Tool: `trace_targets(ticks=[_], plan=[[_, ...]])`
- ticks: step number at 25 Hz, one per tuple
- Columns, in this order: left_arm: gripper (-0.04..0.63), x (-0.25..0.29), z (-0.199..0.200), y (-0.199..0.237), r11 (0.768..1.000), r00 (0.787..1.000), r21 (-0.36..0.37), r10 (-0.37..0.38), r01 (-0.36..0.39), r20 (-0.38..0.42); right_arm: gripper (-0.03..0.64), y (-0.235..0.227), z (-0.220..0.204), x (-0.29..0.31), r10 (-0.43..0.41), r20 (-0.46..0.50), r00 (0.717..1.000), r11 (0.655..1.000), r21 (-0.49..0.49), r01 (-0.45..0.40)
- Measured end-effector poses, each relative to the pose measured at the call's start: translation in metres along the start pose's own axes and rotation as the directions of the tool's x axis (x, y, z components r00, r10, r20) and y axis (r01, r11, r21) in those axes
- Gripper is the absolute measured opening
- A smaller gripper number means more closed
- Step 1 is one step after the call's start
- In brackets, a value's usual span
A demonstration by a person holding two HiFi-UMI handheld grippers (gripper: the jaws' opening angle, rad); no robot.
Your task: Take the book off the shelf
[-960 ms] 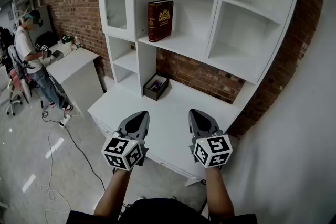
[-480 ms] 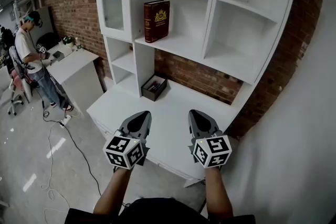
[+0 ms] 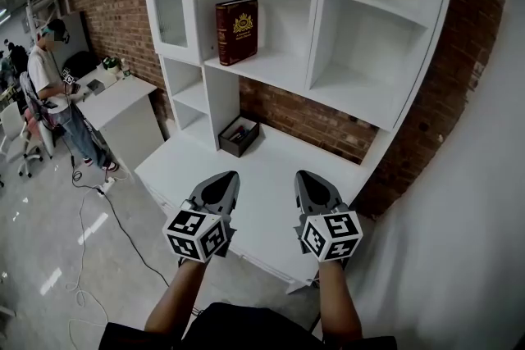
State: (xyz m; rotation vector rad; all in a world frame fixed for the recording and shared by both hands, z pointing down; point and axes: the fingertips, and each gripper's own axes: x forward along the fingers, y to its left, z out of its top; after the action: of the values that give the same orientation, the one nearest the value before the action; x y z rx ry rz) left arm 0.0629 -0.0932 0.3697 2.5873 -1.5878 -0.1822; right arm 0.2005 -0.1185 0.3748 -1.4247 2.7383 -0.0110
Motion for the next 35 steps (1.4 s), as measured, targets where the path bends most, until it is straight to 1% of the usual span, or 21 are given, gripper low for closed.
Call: trace_targets(ticks=[8, 17, 26, 31, 35], plan=[[0.015, 0.008, -0.005, -0.003, 0.999, 0.999, 0.004, 0.033, -0.033, -0.008, 0.020, -0.012, -0.006, 0.004, 0.028, -0.001, 1.000, 0.999, 0.024, -0.027], [0.015, 0.013, -0.007, 0.014, 0.997, 0.998, -0.013, 0.071, -0.071, 0.001, 0.020, -0.019, -0.007, 0.022, 0.046, 0.000, 0.999, 0.998, 0.036, -0.046], [0.015, 0.027, -0.010, 0.047, 0.996, 0.997, -0.037, 0.080, -0.080, 0.002, 0.020, -0.017, -0.014, 0.056, 0.045, -0.015, 0.999, 0.998, 0.037, -0.045], [0.017, 0.041, -0.003, 0.074, 0.995, 0.996, -0.038, 0.091, -0.090, 0.022, 0.020, -0.018, -0.014, 0.085, 0.041, -0.018, 0.999, 0.999, 0.034, -0.041], [0.017, 0.056, -0.002, 0.098, 0.996, 0.997, -0.044, 0.082, -0.081, 0.017, 0.020, -0.020, -0.014, 0.112, 0.033, -0.016, 0.999, 0.999, 0.033, -0.032]])
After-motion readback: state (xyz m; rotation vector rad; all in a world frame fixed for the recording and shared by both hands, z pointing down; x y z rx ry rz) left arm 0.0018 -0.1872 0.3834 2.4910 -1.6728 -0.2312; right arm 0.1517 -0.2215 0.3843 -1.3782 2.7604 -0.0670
